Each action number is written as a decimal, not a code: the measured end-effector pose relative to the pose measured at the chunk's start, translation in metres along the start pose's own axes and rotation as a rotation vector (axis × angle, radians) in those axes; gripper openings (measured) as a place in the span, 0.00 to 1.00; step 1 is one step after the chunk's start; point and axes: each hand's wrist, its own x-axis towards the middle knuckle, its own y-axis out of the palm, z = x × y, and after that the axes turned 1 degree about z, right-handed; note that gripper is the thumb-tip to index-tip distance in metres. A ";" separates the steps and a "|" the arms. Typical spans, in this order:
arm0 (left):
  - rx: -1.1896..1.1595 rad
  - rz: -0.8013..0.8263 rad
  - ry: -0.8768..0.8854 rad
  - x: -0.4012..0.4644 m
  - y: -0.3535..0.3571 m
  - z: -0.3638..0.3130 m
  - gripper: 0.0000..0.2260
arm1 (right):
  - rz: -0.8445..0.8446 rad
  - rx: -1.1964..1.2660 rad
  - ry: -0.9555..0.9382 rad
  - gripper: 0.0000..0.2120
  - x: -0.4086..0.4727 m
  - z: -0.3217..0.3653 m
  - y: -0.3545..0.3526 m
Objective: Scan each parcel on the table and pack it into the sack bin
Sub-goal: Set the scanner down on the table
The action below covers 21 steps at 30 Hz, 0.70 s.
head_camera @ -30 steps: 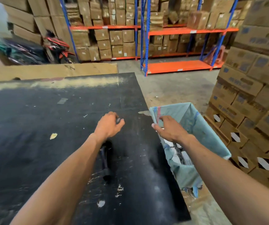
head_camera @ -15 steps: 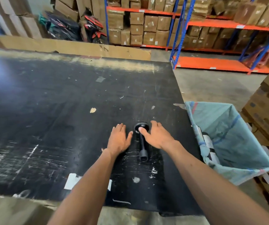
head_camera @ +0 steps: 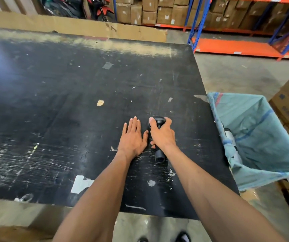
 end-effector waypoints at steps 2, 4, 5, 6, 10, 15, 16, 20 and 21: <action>-0.002 0.002 -0.005 -0.001 -0.001 0.000 0.30 | -0.023 -0.012 -0.011 0.34 -0.003 0.000 0.003; -0.009 -0.001 -0.009 -0.001 -0.002 0.000 0.30 | -0.026 -0.008 -0.025 0.35 -0.002 -0.003 0.004; -0.011 -0.004 -0.012 -0.001 -0.002 -0.001 0.30 | -0.029 -0.004 -0.033 0.35 -0.002 -0.004 0.002; -0.012 -0.004 -0.016 -0.001 -0.002 -0.001 0.31 | -0.029 -0.009 -0.040 0.36 -0.002 -0.004 -0.001; 0.005 -0.003 -0.018 -0.001 -0.001 0.000 0.31 | -0.050 -0.090 -0.091 0.36 0.006 -0.002 -0.028; 0.008 -0.007 -0.029 0.000 0.002 0.002 0.31 | -0.111 -0.108 -0.046 0.35 0.036 -0.006 -0.070; 0.004 -0.007 -0.029 0.000 0.002 0.001 0.31 | -0.124 -0.115 -0.035 0.34 0.041 -0.006 -0.080; -0.003 -0.005 -0.029 0.002 0.000 -0.001 0.31 | -0.188 -0.130 -0.002 0.32 0.062 -0.010 -0.114; -0.001 -0.006 -0.031 0.002 0.000 -0.001 0.31 | -0.206 -0.122 0.008 0.33 0.068 -0.013 -0.119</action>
